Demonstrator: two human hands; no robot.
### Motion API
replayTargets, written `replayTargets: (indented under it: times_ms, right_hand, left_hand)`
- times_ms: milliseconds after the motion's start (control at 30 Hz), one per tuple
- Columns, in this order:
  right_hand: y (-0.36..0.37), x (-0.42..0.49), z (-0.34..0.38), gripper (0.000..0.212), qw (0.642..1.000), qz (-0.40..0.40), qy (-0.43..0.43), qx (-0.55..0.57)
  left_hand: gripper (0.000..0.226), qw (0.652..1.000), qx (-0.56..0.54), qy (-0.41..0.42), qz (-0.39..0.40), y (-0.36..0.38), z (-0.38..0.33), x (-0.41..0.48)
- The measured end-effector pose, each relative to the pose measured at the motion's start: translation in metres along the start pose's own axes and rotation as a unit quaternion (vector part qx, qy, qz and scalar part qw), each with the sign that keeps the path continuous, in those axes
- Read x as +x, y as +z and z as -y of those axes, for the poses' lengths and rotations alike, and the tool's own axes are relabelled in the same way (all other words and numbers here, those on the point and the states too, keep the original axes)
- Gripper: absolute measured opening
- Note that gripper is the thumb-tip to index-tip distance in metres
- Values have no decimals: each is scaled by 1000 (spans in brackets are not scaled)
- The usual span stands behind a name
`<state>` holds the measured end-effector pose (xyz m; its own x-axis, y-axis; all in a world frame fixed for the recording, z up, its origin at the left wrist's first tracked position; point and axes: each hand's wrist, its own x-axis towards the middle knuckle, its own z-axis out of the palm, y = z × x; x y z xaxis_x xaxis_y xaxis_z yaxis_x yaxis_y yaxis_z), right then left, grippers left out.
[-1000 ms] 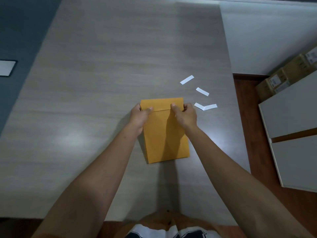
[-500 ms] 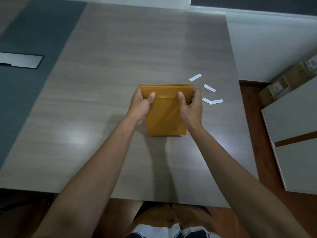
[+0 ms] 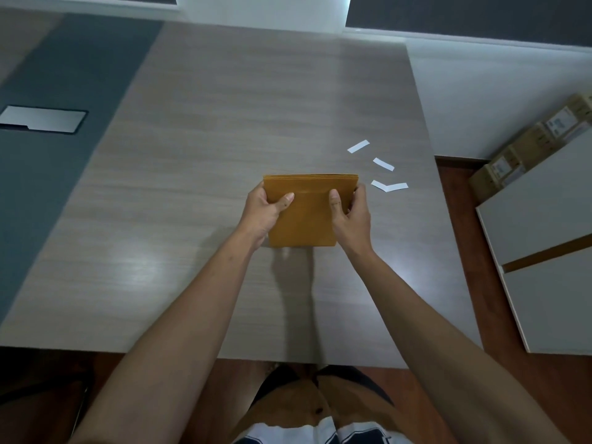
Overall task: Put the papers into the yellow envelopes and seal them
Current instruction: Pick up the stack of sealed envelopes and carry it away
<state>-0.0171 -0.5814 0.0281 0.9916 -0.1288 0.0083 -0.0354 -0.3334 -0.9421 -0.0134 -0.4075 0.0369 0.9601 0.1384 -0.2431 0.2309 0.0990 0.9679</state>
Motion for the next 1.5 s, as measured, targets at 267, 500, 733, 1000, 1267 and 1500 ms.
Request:
replayTargets:
  times_ms: [267, 500, 733, 1000, 1267, 1500]
  right_hand:
    - [2, -4, -5, 31, 1000, 6, -1, -9]
    - [7, 1, -8, 30, 1000, -3, 1, 0]
    - [12, 1, 3, 31, 1000, -17, 15, 5]
    - [4, 0, 11, 47, 996, 56, 73, 11]
    - [2, -15, 4, 26, 994, 69, 87, 18]
    - [-11, -15, 0, 30, 990, 48, 113, 71]
  left_hand:
    - [38, 1000, -8, -16, 4, -4, 4, -8]
    - [21, 999, -39, -24, -14, -4, -3, -5]
    - [22, 998, -56, -29, -26, -4, -8, -3]
    - [19, 994, -100, -42, -28, -15, -15, -10]
    - [29, 991, -109, -70, -23, -17, -9, -10]
    - [32, 995, -66, -67, 28, -17, -2, -10]
